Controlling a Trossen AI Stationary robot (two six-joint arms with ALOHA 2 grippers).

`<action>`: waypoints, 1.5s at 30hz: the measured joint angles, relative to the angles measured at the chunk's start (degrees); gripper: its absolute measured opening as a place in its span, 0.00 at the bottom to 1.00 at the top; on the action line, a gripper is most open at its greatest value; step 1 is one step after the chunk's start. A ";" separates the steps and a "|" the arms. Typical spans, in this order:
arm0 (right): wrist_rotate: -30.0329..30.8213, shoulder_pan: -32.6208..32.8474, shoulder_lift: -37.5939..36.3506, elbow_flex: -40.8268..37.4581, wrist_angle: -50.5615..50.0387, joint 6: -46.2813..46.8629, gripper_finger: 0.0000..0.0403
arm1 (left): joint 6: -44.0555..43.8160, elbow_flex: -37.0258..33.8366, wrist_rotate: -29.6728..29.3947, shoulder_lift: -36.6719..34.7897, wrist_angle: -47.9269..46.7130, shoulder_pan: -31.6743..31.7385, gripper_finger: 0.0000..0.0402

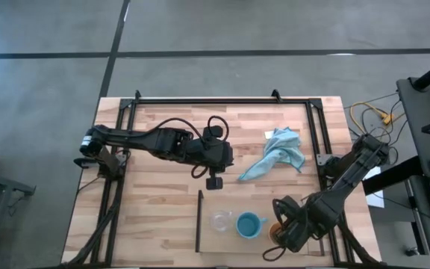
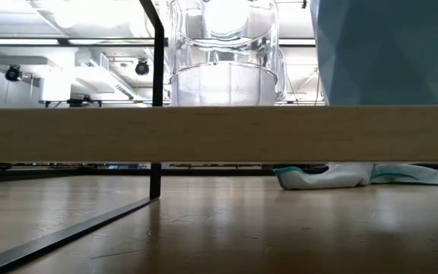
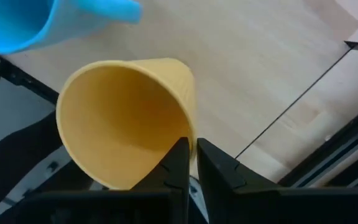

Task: Stack small to large cups/mugs on shelf
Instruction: Put the yellow cup on the shelf, then return to Home Position

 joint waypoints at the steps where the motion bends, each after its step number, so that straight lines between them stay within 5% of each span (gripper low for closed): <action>1: 0.02 0.00 -0.02 0.42 -0.43 -0.08 0.06 | 0.00 0.05 0.00 -0.01 0.13 0.00 0.14; 25: 0.35 0.00 -7.96 7.29 -6.88 -3.54 0.06 | -0.32 0.64 0.02 -5.30 -2.04 -1.19 0.14; 30: 11.98 0.77 -11.88 10.64 -6.96 -17.25 0.06 | -6.34 0.15 0.12 -13.71 -3.43 -1.73 0.14; 34: 26.03 1.00 -14.60 13.18 -6.77 -38.39 0.06 | -10.83 -0.33 -0.03 -20.59 -5.47 -1.76 0.14; 39: 42.36 0.89 -17.89 13.94 -6.51 -47.95 0.06 | -10.84 -0.56 -0.38 -28.45 -9.95 -1.84 0.14; 45: 45.99 -0.88 -23.64 10.29 -5.94 -53.60 0.06 | -10.82 -5.48 -2.47 -35.86 -11.81 -1.81 0.14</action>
